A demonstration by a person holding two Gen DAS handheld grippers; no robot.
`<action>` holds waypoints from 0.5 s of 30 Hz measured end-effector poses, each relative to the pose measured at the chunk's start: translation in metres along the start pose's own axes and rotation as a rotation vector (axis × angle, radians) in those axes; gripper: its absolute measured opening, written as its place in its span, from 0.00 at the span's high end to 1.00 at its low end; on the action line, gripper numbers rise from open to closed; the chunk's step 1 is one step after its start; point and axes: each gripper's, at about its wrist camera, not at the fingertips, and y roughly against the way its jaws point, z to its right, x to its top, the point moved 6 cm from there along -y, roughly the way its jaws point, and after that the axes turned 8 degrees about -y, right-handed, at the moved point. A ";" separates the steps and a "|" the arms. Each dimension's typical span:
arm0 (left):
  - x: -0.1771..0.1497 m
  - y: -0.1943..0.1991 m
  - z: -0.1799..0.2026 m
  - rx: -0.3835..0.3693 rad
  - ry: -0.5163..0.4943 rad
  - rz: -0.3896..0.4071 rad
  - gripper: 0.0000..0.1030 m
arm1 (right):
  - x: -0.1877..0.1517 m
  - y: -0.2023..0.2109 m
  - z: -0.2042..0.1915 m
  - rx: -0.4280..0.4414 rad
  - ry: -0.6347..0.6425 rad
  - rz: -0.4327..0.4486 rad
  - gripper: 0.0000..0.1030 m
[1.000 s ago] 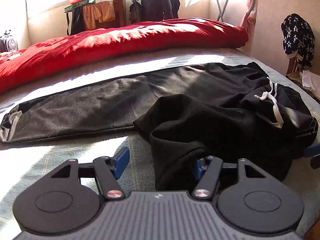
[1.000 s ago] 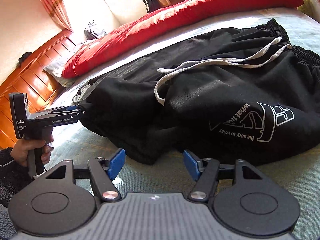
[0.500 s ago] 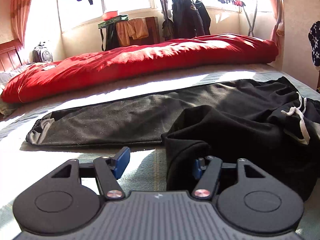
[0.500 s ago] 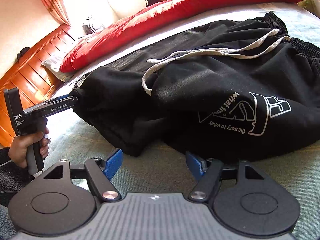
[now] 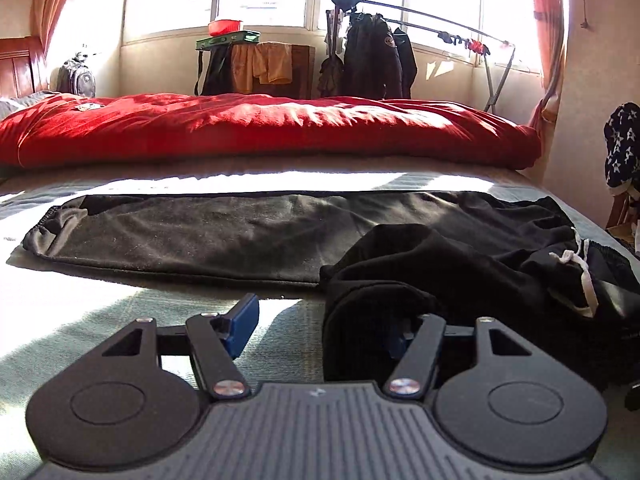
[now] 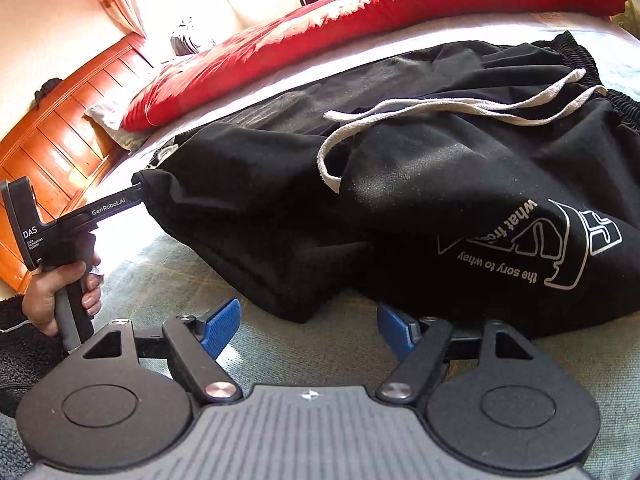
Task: Fold clothes
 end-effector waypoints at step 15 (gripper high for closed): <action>-0.002 0.053 -0.072 0.374 -0.019 0.030 0.48 | -0.010 0.000 -0.030 -0.092 0.035 0.009 0.20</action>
